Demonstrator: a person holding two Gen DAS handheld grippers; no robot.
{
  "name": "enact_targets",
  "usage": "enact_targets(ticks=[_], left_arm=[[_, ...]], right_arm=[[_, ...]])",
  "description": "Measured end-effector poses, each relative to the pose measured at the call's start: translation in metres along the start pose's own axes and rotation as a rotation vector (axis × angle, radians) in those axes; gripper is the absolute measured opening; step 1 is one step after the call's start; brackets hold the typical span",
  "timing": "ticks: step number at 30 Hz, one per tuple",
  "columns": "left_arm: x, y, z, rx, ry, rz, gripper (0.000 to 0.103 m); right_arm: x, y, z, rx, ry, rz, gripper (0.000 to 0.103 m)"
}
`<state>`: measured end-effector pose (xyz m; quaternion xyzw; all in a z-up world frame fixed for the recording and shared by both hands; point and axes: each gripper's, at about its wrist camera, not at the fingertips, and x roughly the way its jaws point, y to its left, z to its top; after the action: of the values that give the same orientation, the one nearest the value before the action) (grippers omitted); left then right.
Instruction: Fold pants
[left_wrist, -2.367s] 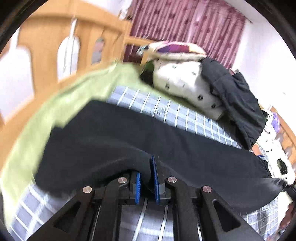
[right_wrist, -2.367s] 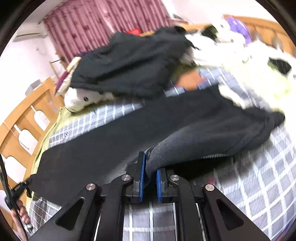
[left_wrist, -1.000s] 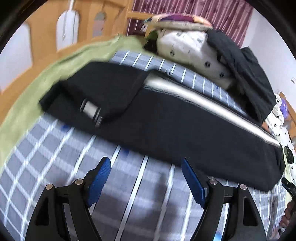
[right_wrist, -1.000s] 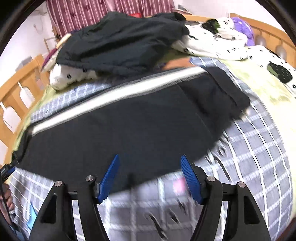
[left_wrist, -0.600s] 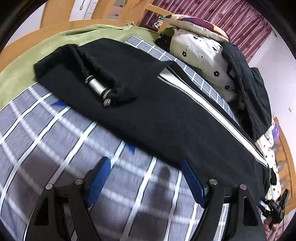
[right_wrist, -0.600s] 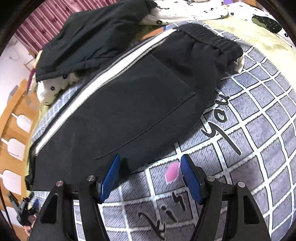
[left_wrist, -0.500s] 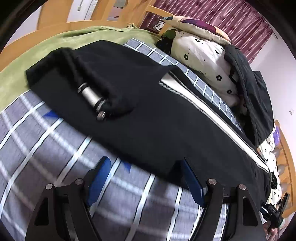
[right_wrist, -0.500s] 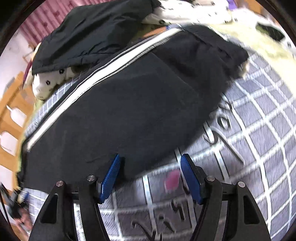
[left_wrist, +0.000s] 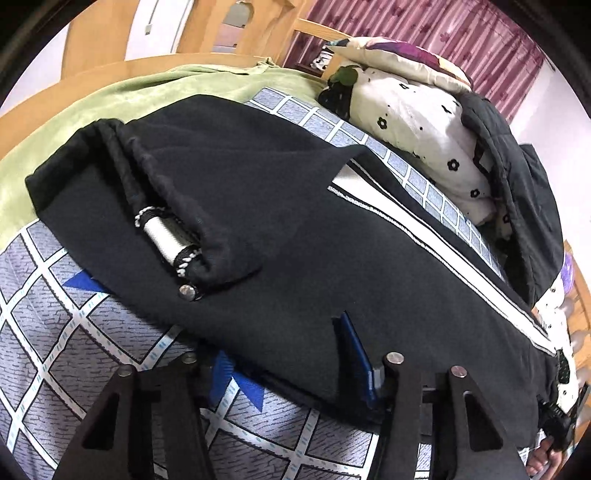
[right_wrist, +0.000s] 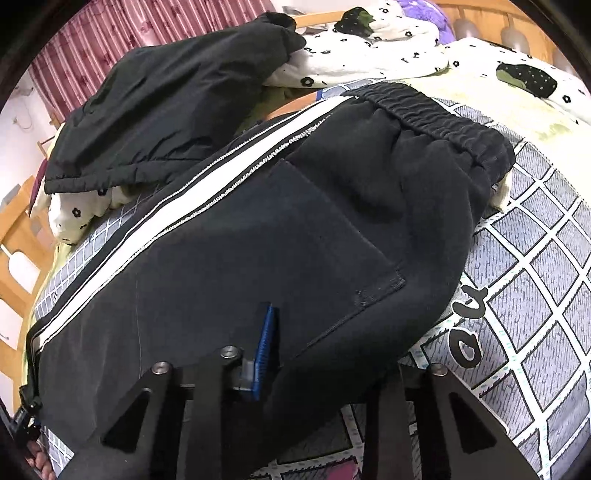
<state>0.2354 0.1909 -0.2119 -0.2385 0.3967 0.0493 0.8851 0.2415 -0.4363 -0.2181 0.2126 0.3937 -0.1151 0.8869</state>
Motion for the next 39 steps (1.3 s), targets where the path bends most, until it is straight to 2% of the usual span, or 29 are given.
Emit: enact_targets(ticks=[3,18,20,22,24,25,26,27,28,29,31,33,35,39], left_arm=[[0.000,0.002,0.000,-0.013,-0.005,0.007,0.043],[0.000,0.003,-0.001,-0.017,-0.007,0.008,0.043],[0.000,0.003,0.000,-0.019,-0.005,0.003,0.045],[0.002,0.004,0.002,-0.025,-0.002,-0.016,0.049],[0.004,0.007,0.006,-0.054,-0.008,-0.035,0.048],[0.005,0.010,0.008,-0.075,-0.014,-0.038,0.046],[0.006,0.013,0.009,-0.101,-0.019,-0.033,0.031],[0.008,0.017,0.012,-0.117,-0.014,-0.031,0.018],[0.011,0.020,0.014,-0.126,-0.005,-0.045,0.015],[0.011,0.021,0.016,-0.133,-0.005,-0.057,0.013],[0.004,0.017,0.017,-0.113,-0.022,-0.056,0.011],[-0.011,-0.003,0.019,-0.025,-0.065,-0.009,0.009],[-0.023,-0.019,0.022,0.017,-0.081,0.003,0.009],[-0.058,-0.041,0.024,0.062,-0.066,-0.049,0.009]], right_arm=[[0.001,0.006,0.000,-0.018,-0.011,-0.022,0.026],[0.001,0.008,-0.002,-0.039,-0.026,-0.045,0.028],[0.002,0.009,-0.001,-0.043,-0.023,-0.040,0.032],[0.006,0.011,0.002,-0.050,-0.015,-0.026,0.048],[0.010,0.017,0.004,-0.071,-0.017,-0.030,0.052],[0.011,0.018,0.004,-0.077,-0.017,-0.038,0.048],[0.011,0.019,0.005,-0.076,-0.021,-0.048,0.042],[0.010,0.017,0.006,-0.065,-0.027,-0.048,0.028],[0.009,0.014,0.008,-0.048,-0.024,-0.026,0.020],[0.007,0.008,0.011,-0.020,-0.019,0.005,0.018],[-0.003,-0.001,0.019,0.032,-0.025,0.065,0.015],[-0.020,-0.002,0.025,0.053,-0.059,0.108,0.014],[-0.039,0.002,0.028,0.049,-0.104,0.132,0.013],[-0.082,0.002,0.027,0.008,-0.152,0.141,0.012]])
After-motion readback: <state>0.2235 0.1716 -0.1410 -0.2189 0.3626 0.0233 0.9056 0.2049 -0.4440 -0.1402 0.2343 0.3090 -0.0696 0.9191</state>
